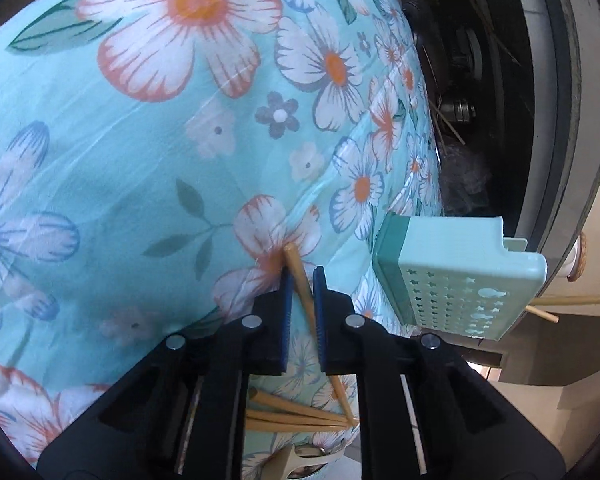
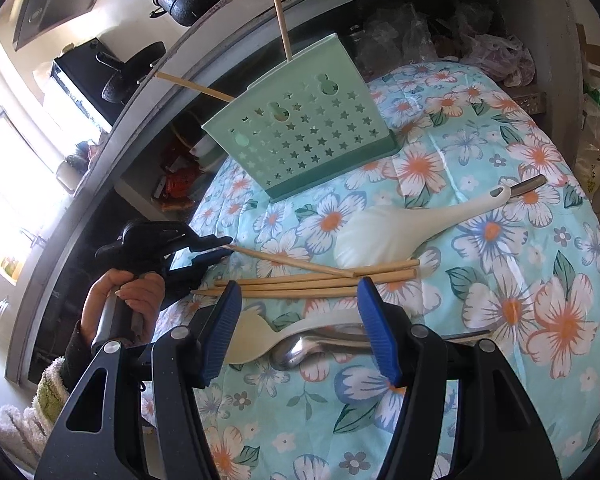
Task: Organize utensils
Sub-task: 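Lift the grasped chopstick off the quilt with the left tool, then grasp a chopstick with the right tool while the left tool carries its chopstick up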
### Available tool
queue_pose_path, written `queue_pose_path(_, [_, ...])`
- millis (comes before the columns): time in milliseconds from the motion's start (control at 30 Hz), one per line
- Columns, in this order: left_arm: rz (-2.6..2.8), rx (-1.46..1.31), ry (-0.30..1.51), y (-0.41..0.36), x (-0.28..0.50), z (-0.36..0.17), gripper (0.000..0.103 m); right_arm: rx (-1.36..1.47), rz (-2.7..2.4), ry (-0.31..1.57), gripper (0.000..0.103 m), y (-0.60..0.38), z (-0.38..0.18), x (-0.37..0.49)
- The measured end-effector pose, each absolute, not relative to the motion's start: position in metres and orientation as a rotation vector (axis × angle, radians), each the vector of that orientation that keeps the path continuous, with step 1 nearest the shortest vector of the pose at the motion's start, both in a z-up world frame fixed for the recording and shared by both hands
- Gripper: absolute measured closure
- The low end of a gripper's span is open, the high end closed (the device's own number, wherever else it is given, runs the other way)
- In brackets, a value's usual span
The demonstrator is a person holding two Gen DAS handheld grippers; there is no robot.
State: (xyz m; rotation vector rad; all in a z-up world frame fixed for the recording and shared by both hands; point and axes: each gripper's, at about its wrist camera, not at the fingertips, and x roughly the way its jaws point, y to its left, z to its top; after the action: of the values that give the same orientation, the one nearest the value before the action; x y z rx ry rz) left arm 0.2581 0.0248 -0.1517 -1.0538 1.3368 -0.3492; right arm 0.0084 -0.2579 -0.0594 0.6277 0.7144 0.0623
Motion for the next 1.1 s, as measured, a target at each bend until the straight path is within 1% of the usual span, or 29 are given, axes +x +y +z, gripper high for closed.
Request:
queue_pose_path(100, [-0.329,-1.055,1.328,0.027,0.256,-0.151,0.093,0.644,0.073,0.699,0.044,-0.259,-0.061,0.005])
queue_pose_path(300, [-0.301,-1.08,1.261,0.024,0.25,-0.141,0.098,0.67,0.088,0.685,0.044,-0.264,-0.063,-0.002])
queue_pose_path(633, [-0.414,-1.178,1.096,0.028,0.245,-0.099,0.099,0.68,0.094,0.672,0.044,-0.269,-0.064,-0.006])
queue_pose_path(867, [-0.472,-1.249,0.977,0.066,0.231,-0.072,0.099,0.638,0.099,0.669,0.044,-0.259,-0.058,-0.006])
queue_pose_path(1100, [-0.485,-1.305,0.844,0.123,0.209,-0.053,0.099,0.467,0.116,0.665,0.046,-0.227,-0.046,0.001])
